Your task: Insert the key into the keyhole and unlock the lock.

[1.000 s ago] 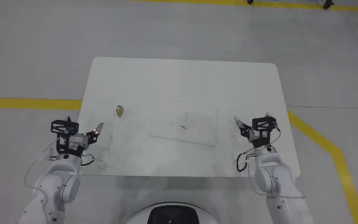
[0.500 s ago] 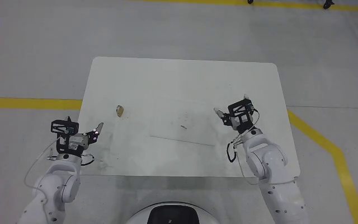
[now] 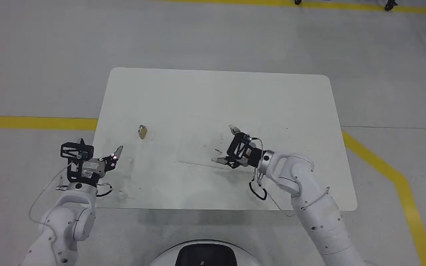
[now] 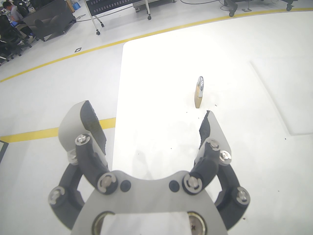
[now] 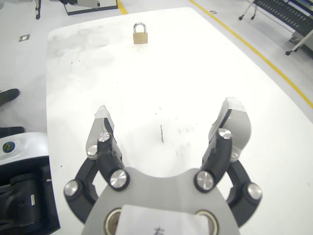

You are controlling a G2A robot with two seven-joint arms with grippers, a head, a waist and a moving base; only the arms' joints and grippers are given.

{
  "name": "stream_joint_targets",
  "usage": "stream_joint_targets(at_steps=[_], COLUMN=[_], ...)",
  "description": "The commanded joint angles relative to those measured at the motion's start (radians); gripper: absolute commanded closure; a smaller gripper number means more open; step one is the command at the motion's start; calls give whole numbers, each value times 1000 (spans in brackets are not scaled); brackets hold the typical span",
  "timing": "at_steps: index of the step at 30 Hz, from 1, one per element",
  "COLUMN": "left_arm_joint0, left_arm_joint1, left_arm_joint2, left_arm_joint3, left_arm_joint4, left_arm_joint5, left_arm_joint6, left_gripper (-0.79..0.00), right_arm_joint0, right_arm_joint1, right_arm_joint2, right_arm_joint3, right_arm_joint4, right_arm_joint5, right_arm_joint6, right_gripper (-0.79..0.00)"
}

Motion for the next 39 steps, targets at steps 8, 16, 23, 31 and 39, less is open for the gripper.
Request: stream_joint_targets(at_steps=[8,16,23,31,39], left_arm_joint0=[0,0,0,0,0], left_arm_joint1=[0,0,0,0,0], left_arm_joint2=[0,0,0,0,0], left_arm_joint3=[0,0,0,0,0], left_arm_joint4=[0,0,0,0,0], left_arm_joint5=[0,0,0,0,0], left_arm_joint6=[0,0,0,0,0], left_gripper=[-785,-785,-785,-785,-785], right_arm_joint0=[134,186,214,204,127], right_arm_joint1=[-17,-22,-23,-7,22], right_arm_joint2=[-106,-149,-166,-123,-28], right_arm_joint3=[191,243,260,223,135], right_arm_joint4=[48,11,-3,-16,-64], right_arm_joint5=[-87,-70,-78,-97,-108], right_arm_joint6=[102,169,193,138,-57], right_gripper=[-357,-339,0,0,0])
